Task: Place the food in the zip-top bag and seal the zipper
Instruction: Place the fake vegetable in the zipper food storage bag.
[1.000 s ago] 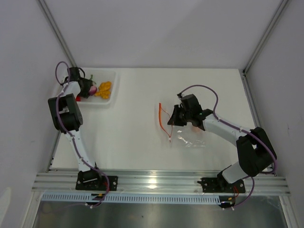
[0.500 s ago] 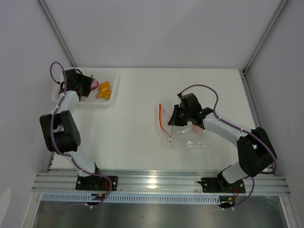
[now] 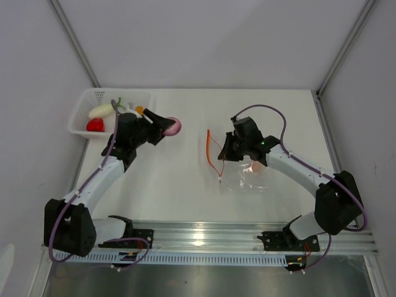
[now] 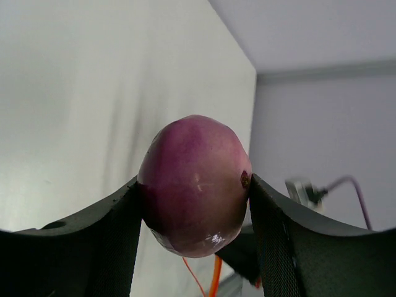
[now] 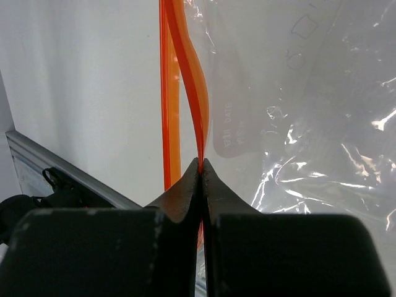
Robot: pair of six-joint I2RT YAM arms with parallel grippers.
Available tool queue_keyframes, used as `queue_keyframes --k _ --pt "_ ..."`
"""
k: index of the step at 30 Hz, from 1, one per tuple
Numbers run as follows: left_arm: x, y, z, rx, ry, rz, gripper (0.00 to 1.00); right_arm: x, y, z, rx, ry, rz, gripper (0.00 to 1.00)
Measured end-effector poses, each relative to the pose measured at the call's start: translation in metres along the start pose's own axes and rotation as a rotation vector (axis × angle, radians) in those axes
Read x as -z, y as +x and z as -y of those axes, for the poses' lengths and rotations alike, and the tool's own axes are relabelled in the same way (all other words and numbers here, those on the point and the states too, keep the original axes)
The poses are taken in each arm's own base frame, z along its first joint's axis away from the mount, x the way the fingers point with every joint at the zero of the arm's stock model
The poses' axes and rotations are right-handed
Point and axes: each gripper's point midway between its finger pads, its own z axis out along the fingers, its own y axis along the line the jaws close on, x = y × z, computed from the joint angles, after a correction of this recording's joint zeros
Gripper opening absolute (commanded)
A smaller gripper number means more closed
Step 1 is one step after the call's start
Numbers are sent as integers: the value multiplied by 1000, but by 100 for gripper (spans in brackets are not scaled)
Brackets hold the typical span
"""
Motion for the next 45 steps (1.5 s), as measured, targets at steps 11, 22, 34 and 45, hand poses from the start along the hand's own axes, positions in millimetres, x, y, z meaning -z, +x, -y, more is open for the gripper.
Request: queue_keyframes --k 11,22,34,45 --pt "35 125 63 -236 307 -376 18 26 23 -49 60 -46 -23 0" --pt "47 163 36 -300 294 -458 18 49 24 -64 42 -68 22 0" --pt "45 174 12 -354 233 -495 22 56 24 -70 29 -90 30 0" --pt "46 186 4 -458 138 -529 37 54 26 -71 20 -95 30 0"
